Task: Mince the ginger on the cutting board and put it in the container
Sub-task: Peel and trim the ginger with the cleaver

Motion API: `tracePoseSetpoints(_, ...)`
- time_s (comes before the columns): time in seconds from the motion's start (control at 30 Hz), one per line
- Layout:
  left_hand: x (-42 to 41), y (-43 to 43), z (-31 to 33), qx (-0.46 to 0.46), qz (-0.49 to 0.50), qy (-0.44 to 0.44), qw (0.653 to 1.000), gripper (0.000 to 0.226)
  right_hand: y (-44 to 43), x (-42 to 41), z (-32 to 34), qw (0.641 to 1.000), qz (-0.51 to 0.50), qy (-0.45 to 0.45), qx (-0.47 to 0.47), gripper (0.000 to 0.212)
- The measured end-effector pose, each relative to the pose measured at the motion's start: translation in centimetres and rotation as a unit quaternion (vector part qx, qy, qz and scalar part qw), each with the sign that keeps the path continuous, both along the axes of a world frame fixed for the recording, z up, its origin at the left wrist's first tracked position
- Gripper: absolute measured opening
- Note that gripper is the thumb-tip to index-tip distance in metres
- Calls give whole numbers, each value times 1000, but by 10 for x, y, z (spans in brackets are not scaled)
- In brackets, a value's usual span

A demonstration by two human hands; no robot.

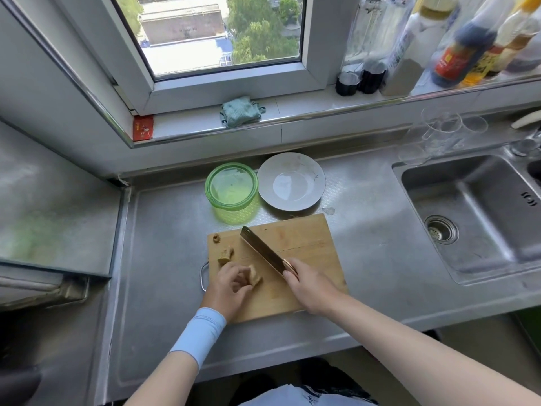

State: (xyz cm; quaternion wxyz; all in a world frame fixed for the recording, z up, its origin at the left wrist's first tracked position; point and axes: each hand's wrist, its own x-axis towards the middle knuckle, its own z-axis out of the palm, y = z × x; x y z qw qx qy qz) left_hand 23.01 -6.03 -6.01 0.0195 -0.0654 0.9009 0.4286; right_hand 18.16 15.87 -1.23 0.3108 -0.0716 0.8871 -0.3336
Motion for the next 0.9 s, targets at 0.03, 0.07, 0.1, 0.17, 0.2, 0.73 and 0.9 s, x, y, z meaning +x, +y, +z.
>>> tracePoseSetpoints(0.03,1,0,-3,-7,3,18,1000,32,-1,2,1,1000,3,0,-5,28)
tracePoseSetpoints(0.07,2,0,-6,-13,7,36,999,31,-2,3,1,1000,5,0,-6,31)
tracePoseSetpoints(0.1,3,2,-9,-15,10,51,999,29,-3,5,1,1000,6,-3,-9,32)
tracePoseSetpoints(0.17,3,8,-13,-20,14,71,997,26,-4,7,2,1000,9,-10,-13,29)
tracePoseSetpoints(0.2,2,13,-13,-24,17,80,996,26,-5,8,2,1000,9,-12,-17,26)
tracePoseSetpoints(0.73,-29,22,-22,-173,-176,228,942,8,-1,2,8,994,53,53,77,35)
tracePoseSetpoints(0.9,-31,14,-25,-180,-204,249,929,20,-1,2,8,994,57,55,80,34)
